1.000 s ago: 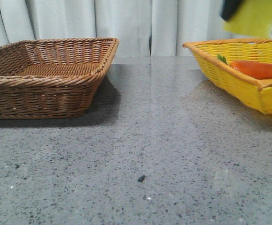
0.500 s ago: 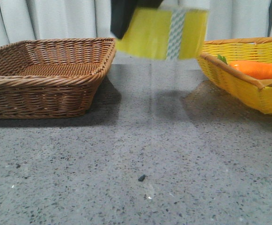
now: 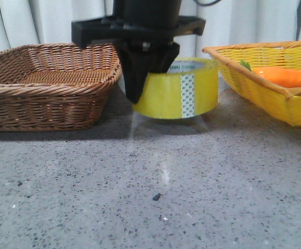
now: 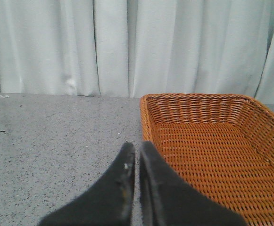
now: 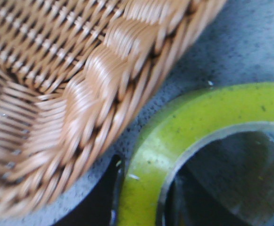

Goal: Transfer tape with both arms
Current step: 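Set the tape roll on the table between baskets and release, then lower the left gripper over the tape roll on the table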

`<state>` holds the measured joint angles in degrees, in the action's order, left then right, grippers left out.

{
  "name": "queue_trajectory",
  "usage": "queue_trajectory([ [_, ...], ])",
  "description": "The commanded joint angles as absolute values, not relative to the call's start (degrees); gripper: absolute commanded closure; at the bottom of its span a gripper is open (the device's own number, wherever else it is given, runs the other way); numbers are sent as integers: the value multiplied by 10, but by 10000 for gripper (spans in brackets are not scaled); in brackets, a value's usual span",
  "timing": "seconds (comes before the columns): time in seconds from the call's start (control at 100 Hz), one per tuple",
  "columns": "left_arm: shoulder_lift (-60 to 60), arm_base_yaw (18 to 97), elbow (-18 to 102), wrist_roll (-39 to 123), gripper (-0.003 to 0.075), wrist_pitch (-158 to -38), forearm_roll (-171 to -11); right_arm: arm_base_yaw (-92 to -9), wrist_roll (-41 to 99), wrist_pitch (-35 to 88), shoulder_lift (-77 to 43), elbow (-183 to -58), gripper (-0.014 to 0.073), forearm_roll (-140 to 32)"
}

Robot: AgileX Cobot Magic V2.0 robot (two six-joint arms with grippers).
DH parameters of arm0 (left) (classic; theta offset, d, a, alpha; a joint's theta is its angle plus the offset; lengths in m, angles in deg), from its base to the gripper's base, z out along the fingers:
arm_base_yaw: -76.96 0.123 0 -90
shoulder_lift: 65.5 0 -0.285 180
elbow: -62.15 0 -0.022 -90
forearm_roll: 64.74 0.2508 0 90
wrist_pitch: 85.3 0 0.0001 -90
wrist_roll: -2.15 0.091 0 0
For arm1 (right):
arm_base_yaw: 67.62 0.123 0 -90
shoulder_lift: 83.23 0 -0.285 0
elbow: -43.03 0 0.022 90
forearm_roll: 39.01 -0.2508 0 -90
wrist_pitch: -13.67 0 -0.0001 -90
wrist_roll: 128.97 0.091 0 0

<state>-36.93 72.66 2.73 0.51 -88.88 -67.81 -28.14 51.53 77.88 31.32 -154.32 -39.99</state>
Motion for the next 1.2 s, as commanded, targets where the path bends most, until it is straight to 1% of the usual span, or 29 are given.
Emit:
queue_trajectory([
  [0.0, -362, 722, 49, 3, 741, -846, -684, -282, 510, 760, 293, -1562, 648, -385],
  [0.05, -362, 722, 49, 3, 741, -846, -684, -282, 510, 761, 295, -1562, 631, -385],
  [0.1, -362, 722, 49, 3, 741, -846, -684, -282, 510, 761, 295, -1562, 594, -385],
  [0.22, -362, 722, 49, 3, 741, -846, -684, -282, 510, 775, 295, -1562, 446, -385],
  [0.27, -362, 722, 49, 3, 741, -846, -684, -282, 510, 782, 295, -1562, 395, -385],
  [0.32, -362, 722, 49, 3, 741, -846, -684, -282, 510, 787, 295, -1562, 361, -384],
  [0.46, -362, 722, 50, 3, 741, -846, -684, -282, 518, 785, 287, -1562, 354, -368],
  [0.61, -362, 722, 68, 3, 741, -853, -707, -282, 521, 784, 245, -1562, 354, -350],
  [0.72, -359, 707, 109, 3, 741, -892, -699, -282, 521, 784, 196, -1562, 384, -349],
  [0.82, -345, 682, 149, 3, 741, -922, -696, -282, 521, 784, 149, -1562, 508, -348],
  [0.87, -334, 666, 167, 3, 741, -925, -697, -282, 521, 784, 124, -1562, 590, -347],
  [0.92, -322, 644, 185, 3, 739, -924, -697, -282, 521, 782, 100, -1562, 655, -343],
  [0.96, -310, 629, 198, 3, 733, -920, -697, -282, 521, 781, 79, -1562, 666, -343],
  [1.02, -293, 601, 211, 3, 693, -903, -697, -282, 521, 776, 51, -1562, 668, -341],
  [1.05, -284, 588, 215, 3, 648, -887, -697, -282, 521, 774, 35, -1562, 668, -339],
  [1.1, -266, 564, 220, 3, 561, -863, -697, -282, 521, 771, 12, -1562, 668, -338],
  [1.15, -249, 539, 227, 3, 443, -848, -697, -282, 521, 762, -11, -1561, 668, -338],
  [1.19, -236, 518, 233, 3, 372, -839, -696, -282, 521, 744, -33, -1556, 668, -338],
])
